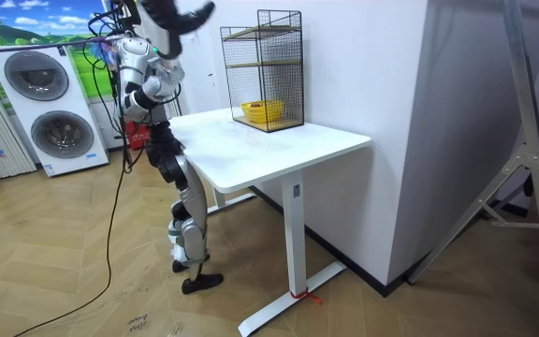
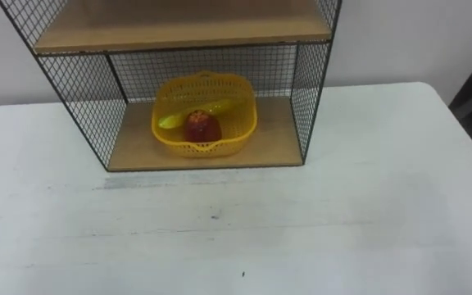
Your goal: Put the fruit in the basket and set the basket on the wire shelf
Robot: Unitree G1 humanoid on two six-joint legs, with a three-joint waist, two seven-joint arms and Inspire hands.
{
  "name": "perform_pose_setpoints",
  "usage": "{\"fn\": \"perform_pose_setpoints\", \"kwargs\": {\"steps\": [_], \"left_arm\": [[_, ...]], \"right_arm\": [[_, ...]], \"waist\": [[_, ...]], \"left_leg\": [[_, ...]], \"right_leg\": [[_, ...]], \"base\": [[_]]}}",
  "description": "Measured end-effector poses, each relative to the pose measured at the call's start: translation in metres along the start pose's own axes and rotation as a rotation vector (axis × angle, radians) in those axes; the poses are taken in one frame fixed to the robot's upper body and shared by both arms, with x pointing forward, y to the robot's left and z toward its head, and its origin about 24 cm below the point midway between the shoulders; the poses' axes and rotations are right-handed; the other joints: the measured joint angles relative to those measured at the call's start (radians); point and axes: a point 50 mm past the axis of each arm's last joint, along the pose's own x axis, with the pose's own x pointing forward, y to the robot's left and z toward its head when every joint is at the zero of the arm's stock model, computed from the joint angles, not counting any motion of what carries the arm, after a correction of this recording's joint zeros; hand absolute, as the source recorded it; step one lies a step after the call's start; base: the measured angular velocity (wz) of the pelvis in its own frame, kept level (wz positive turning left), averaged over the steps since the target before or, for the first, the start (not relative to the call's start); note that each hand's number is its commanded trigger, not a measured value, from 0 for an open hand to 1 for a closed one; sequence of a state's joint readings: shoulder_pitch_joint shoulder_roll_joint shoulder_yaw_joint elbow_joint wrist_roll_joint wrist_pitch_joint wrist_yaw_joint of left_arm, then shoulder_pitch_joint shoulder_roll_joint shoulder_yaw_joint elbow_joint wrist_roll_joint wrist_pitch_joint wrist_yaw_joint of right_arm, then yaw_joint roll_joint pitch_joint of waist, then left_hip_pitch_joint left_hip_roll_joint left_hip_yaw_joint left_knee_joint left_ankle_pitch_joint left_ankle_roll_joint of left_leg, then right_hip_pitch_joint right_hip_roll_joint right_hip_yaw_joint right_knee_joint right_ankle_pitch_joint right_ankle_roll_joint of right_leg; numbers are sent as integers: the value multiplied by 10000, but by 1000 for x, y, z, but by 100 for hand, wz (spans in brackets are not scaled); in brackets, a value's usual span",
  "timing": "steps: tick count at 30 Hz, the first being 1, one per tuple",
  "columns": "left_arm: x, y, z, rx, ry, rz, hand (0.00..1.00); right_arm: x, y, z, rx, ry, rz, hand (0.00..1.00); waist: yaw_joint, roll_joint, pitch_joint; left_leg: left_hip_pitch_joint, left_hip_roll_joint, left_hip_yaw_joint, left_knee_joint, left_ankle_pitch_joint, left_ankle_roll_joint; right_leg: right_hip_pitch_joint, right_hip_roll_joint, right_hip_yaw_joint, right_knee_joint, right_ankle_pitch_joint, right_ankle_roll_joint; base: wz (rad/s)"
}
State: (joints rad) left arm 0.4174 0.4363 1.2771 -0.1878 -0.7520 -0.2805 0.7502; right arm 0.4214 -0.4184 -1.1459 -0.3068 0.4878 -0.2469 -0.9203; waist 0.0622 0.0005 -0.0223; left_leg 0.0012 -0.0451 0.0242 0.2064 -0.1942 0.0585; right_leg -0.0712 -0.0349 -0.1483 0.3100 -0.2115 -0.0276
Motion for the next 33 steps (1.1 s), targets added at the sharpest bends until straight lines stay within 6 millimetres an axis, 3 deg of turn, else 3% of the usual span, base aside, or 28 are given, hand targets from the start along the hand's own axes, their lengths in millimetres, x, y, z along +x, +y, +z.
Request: {"fn": "perform_pose_setpoints", "kwargs": {"steps": [1, 3, 4, 7, 9, 10, 11, 12, 13, 15, 17, 19, 22, 24, 25, 27, 28, 30, 31, 32, 33], "left_arm": [[13, 20, -9, 396, 469, 1200, 0], [18, 47, -26, 788, 1455, 2872, 0], [18, 56, -33, 855, 1806, 3367, 0], [5, 100, -72, 1447, 3922, 5580, 0], [-24, 144, -103, 2811, 5485, 7088, 0], [-35, 157, -109, 3162, 5879, 7435, 0], [-61, 182, -119, 4014, 6671, 8067, 0], [-86, 205, -124, 4657, 7336, 8728, 0], [-99, 217, -124, 4976, 7645, 9089, 0], [-142, 251, -120, 6052, 8504, 10006, 0], [-171, 268, -116, 6998, 9157, 10151, 0], [-191, 276, -115, 7658, 9924, 9935, 0], [-211, 276, -121, 9241, 11279, 7597, 0], [-227, 270, -131, 10784, 12724, 4809, 0], [-233, 267, -134, 11275, 13123, 3888, 0], [-260, 246, -153, 13252, 14438, -719, 0], [-267, 240, -158, 13676, 14653, -1930, 0], [-299, 205, -179, 14637, 14957, -6793, 0], [-307, 193, -184, 14642, 14842, -8016, 0], [-316, 186, -186, 14880, 14520, -10328, 0], [-320, 184, -186, 15293, 14385, -11404, 0]], "right_arm": [[12, -12, -12, -192, 559, -1002, 0], [18, -29, -29, -440, 1544, -2199, 0], [18, -35, -36, -535, 1945, -2513, 0], [9, -80, -82, -1667, 4571, -4062, 0], [-25, -139, -123, -3172, 6995, -5744, 0], [-37, -155, -130, -3582, 7531, -6180, 0], [-69, -189, -140, -4491, 8613, -6997, 0], [-101, -216, -144, -5337, 9514, -7664, 0], [-119, -230, -143, -5790, 9964, -8009, 0], [-175, -269, -134, -7703, 11287, -8693, 0], [-205, -287, -125, -8877, 12149, -8765, 0], [-225, -292, -123, -9784, 13094, -8169, 0], [-249, -282, -132, -11387, 14656, -4880, 0], [-268, -264, -144, -12740, 15998, -578, 0], [-274, -257, -148, -13081, 16211, 743, 0], [-295, -219, -167, -14048, 16189, 6047, 0], [-301, -209, -171, -14090, 16068, 7095, 0], [-321, -174, -181, -13857, 15654, 10277, 0], [-324, -170, -182, -13723, 15526, 11015, 0], [-329, -163, -183, -13428, 15545, 11716, 0], [-334, -160, -182, -13430, 15588, 12281, 0]], "waist": [[5, -15, -9], [4, 12, 1], [-1, 30, -1], [-18, 79, -4], [-17, 22, -10], [-20, 21, -15], [-25, 33, -10], [-24, 31, -9], [-29, 31, -9], [-64, 32, -7], [-108, 20, 0], [-160, 5, 7], [-216, -64, 17], [-215, -94, 41], [-168, -105, 48], [15, -98, 98], [-11, -101, 103], [-134, -133, 166], [-190, -153, 195], [-434, -188, 287], [-444, -192, 376]], "left_leg": [[-35, 3, -1, 14, -9, -7], [-184, 5, -13, 141, -52, -8], [-252, 6, -35, 195, -65, 2], [-411, -13, -225, 204, -67, 14], [-437, -27, -288, 195, -65, 17], [-406, -21, -288, 206, -68, 15], [-413, -9, -296, 245, -87, 5], [-402, 1, -298, 260, -112, -27], [-358, 6, -303, 266, -119, -29], [-209, 14, -346, 335, -238, -55], [-66, 4, -345, 330, -247, -44], [-15, -4, -351, 332, -243, -45], [113, 5, -352, 329, -242, -46], [450, 28, -266, 213, -239, -49], [503, 31, -218, 179, -232, -49], [661, 82, 28, 115, -212, -35], [657, 87, 25, 110, -192, -1], [676, 112, 8, -8, -88, 34], [664, 106, -25, -29, -64, 35], [660, 106, -55, -65, -18, 39], [638, 109, -49, -71, 5, 50]], "right_leg": [[-20, 2, -2, -2, -3, -3], [-96, 4, -22, 0, 2, -5], [-118, 6, -48, -14, 19, -6], [-108, 1, -206, -220, 155, 7], [-33, -20, -271, -216, 165, 10], [14, -18, -276, -251, 165, 10], [65, -9, -300, -316, 165, 12], [94, -1, -294, -333, 166, 16], [141, 2, -299, -335, 161, 19], [325, 24, -292, -338, 98, 40], [401, 22, -265, -330, 95, 45], [535, 18, -267, -363, 123, 65], [722, 23, -302, -522, 203, 86], [988, 66, -228, -737, 322, 82], [1006, 79, -158, -734, 331, 86], [1098, 151, 74, -801, 447, 86], [1126, 172, 82, -895, 502, 95], [1280, 225, 44, -1280, 739, 97], [1298, 224, -1, -1334, 764, 99], [1377, 227, -52, -1420, 805, 110], [1323, 231, -47, -1411, 817, 92]], "base": [[7], [2], [6], [13], [13], [8], [7], [5], [0], [0], [0], [0], [0], [-9], [-23], [-28], [-12], [3], [14], [10], [6]]}}
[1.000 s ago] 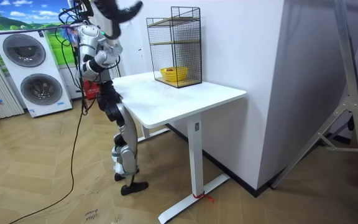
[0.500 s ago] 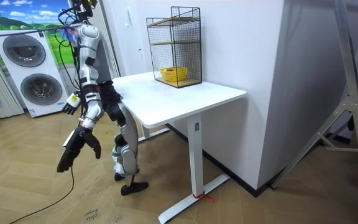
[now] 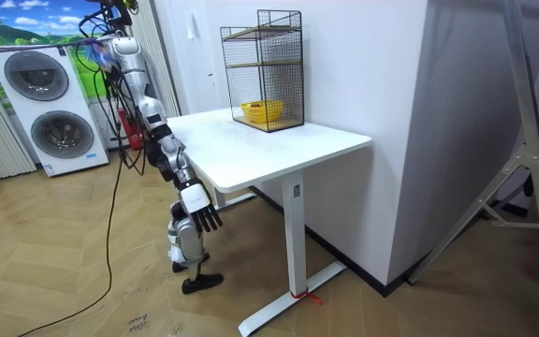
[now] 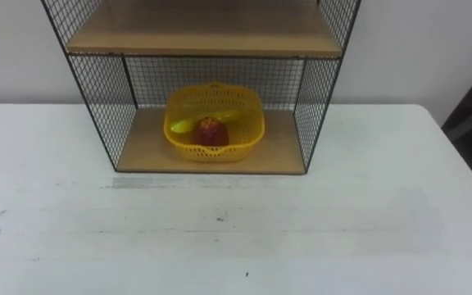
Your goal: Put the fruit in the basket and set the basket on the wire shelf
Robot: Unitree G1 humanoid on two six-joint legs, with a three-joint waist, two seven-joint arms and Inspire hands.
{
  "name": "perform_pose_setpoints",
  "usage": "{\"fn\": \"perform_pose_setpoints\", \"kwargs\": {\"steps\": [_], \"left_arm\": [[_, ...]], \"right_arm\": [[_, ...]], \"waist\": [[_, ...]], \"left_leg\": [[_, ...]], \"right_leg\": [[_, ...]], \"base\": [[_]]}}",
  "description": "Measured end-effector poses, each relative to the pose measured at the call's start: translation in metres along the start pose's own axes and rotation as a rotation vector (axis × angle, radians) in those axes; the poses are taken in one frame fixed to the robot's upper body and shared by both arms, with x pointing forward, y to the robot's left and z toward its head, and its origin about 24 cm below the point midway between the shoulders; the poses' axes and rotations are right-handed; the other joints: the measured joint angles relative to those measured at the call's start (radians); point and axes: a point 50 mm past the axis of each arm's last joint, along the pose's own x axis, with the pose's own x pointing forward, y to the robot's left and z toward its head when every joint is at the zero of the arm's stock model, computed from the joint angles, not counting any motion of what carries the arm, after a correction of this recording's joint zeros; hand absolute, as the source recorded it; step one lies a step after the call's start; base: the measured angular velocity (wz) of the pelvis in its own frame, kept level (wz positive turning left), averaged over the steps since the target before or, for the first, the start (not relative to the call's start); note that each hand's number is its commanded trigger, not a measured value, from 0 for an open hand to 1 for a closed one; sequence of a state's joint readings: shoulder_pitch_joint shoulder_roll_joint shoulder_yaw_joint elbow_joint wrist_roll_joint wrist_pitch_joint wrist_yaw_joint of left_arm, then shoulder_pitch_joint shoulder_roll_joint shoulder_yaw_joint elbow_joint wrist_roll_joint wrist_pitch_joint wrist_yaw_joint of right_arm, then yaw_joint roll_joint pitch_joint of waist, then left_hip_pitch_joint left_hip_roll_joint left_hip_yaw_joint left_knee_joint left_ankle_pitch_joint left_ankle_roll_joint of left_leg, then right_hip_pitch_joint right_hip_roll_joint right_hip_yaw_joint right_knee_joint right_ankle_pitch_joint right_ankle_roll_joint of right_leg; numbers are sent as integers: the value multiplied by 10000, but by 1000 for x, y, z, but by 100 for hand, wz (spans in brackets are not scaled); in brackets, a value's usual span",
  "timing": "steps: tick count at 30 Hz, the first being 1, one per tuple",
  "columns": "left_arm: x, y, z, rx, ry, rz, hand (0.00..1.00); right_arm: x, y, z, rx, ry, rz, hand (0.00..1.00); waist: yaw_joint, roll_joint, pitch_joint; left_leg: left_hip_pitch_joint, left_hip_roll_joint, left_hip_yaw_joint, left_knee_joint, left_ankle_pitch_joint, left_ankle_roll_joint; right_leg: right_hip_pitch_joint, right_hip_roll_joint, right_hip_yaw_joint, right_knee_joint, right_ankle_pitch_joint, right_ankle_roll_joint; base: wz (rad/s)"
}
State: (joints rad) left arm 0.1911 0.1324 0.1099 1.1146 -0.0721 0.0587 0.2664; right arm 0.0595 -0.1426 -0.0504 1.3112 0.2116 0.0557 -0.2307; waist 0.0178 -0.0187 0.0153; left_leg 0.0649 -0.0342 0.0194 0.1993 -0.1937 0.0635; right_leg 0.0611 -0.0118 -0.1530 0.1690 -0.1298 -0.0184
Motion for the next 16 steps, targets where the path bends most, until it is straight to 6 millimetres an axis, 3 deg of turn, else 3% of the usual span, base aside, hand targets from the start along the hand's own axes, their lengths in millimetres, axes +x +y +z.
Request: {"fn": "perform_pose_setpoints", "kwargs": {"steps": [4, 6, 10, 12, 16], "left_arm": [[-3, -12, 12, 1684, -628, -370, 0], [-5, -20, 12, 2067, -777, -581, 0], [-7, -26, 12, 2604, -1021, -810, 0], [-7, -25, 10, 2621, -994, -812, 0], [-6, -23, 3, 2445, -704, -760, 0]], "right_arm": [[-2, 16, 11, -686, -474, 1012, 0], [-3, 19, 14, -959, -705, 1273, 0], [-4, 21, 13, -1553, -870, 1650, 0], [-4, 21, 10, -1552, -841, 1800, 0], [-4, 20, 3, -1276, -628, 1912, 0]], "waist": [[-60, -29, 129], [-124, -54, 152], [-155, -115, 141], [-126, -159, 62], [-127, -187, -4]], "left_leg": [[-306, 12, 7, 13, 121, -4], [-378, 16, 14, -44, 174, -2], [-377, 36, 10, -62, 175, -10], [-348, 35, 35, -127, 187, -22], [-196, 41, 47, -241, 185, -24]], "right_leg": [[-377, 4, -11, 4, 47, 18], [-435, 15, 8, -7, 116, -61], [-423, 29, -8, -14, 100, -81], [-401, 33, -2, -10, 100, -83], [-260, 48, 20, -43, 61, -89]], "base": [[0], [0], [0], [0], [-1]]}}
